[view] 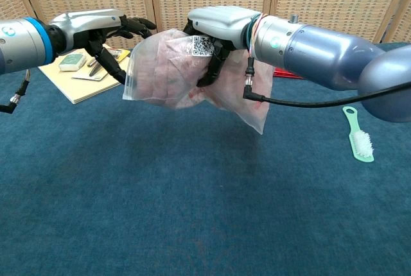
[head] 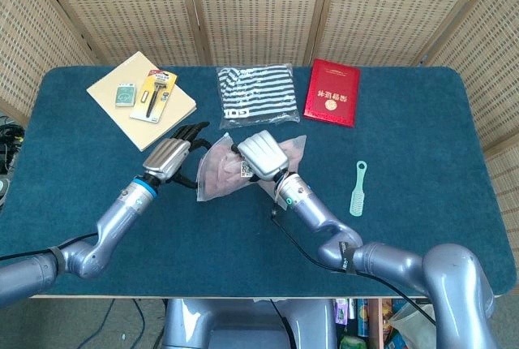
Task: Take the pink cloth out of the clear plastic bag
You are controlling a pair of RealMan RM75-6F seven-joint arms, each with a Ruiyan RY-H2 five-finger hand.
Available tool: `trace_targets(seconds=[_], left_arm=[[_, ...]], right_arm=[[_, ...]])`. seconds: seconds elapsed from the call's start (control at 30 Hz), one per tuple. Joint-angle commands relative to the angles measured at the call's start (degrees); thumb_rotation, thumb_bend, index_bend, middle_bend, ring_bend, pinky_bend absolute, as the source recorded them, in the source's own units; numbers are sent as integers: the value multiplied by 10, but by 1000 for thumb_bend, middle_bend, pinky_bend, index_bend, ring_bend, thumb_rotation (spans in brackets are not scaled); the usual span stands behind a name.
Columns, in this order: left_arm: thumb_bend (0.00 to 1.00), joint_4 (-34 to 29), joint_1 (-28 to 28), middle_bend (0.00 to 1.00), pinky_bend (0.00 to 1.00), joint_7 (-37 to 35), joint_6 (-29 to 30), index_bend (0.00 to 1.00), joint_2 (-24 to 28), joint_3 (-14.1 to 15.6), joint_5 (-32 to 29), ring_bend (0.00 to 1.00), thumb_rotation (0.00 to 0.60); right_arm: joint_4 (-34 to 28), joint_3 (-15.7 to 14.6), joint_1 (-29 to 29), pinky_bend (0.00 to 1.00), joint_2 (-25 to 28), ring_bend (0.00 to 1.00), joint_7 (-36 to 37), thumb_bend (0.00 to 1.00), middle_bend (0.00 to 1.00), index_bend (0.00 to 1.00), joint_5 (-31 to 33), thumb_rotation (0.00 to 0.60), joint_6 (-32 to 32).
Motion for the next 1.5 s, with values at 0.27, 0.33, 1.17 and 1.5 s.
trace_targets(seconds=[0.27,0.33,1.17,1.5], left_arm=[[322,9,-32,0,0,25,-7,566,-38,-7,-52,0,600],[369,12,-37,0,0,35,-5,617,-41,-4,-56,0,600],[399,45,-71,0,0,75,-35,673,-42,17,-95,0,600],[399,53,-77,0,0,74,-32,674,-46,20,-86,0,600]], right_arm=[[-16,7,-4,869,7,674,0,680,750,681,10,600,5],[-21,6,-6,869,12,674,-1,683,750,681,11,600,6],[-185,-47,-94,180,171,89,-37,189,21,95,42,600,14],[-220,-154,-175,171,249,80,-80,1,98,41,-63,600,74]])
